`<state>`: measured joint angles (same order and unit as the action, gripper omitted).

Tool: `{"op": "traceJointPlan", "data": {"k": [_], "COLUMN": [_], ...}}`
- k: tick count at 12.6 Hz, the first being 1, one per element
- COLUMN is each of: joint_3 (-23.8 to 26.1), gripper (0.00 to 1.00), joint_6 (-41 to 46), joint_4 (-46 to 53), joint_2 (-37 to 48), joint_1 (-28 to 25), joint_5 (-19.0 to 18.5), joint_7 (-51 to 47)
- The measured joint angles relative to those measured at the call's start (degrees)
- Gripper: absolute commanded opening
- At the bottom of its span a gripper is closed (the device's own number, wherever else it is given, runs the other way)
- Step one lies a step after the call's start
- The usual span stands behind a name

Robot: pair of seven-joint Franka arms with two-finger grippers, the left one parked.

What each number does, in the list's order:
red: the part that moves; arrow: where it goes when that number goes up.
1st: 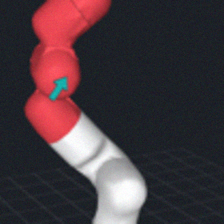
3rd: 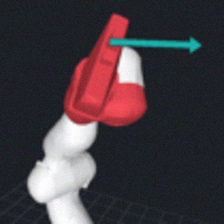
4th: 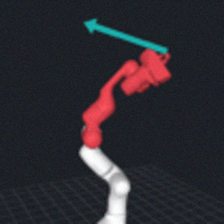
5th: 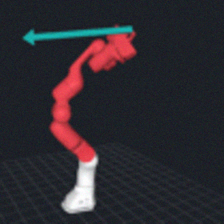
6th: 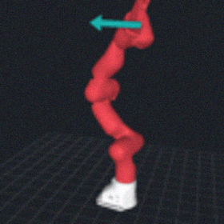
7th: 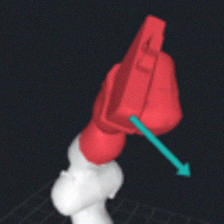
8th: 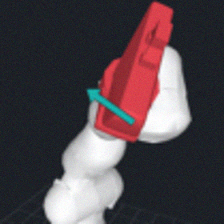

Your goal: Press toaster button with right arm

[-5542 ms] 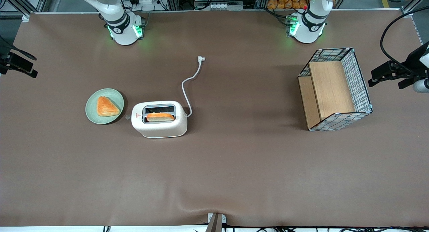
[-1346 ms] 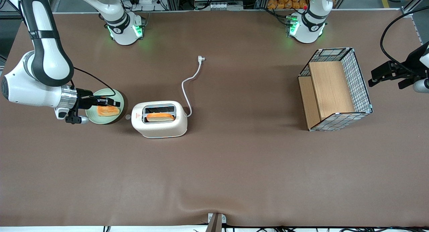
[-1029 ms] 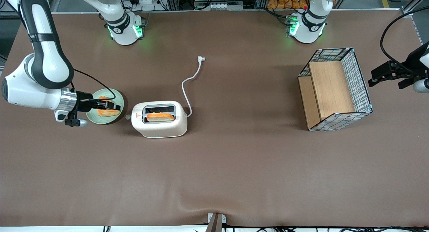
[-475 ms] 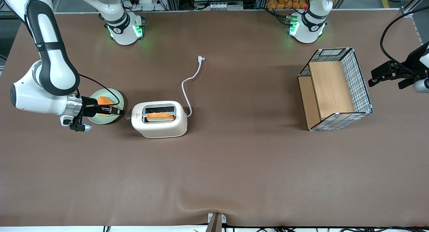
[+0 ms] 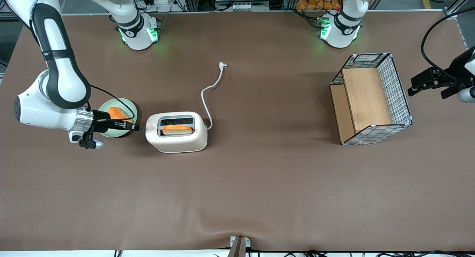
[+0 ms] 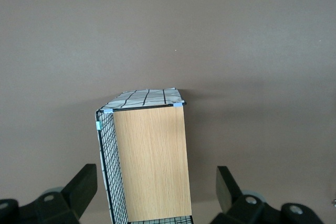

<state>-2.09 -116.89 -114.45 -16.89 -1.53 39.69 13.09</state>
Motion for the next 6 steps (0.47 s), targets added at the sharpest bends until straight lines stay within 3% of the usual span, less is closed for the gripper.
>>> {"op": "traceJointPlan", "data": {"k": [6], "joint_3": [0.0], "gripper": [0.0], "joint_6": [-0.7], "joint_4": [0.2], "joint_2": [-1.2], "joint_1": [-0.5], "joint_5": [0.1], "joint_7": [0.0]}}
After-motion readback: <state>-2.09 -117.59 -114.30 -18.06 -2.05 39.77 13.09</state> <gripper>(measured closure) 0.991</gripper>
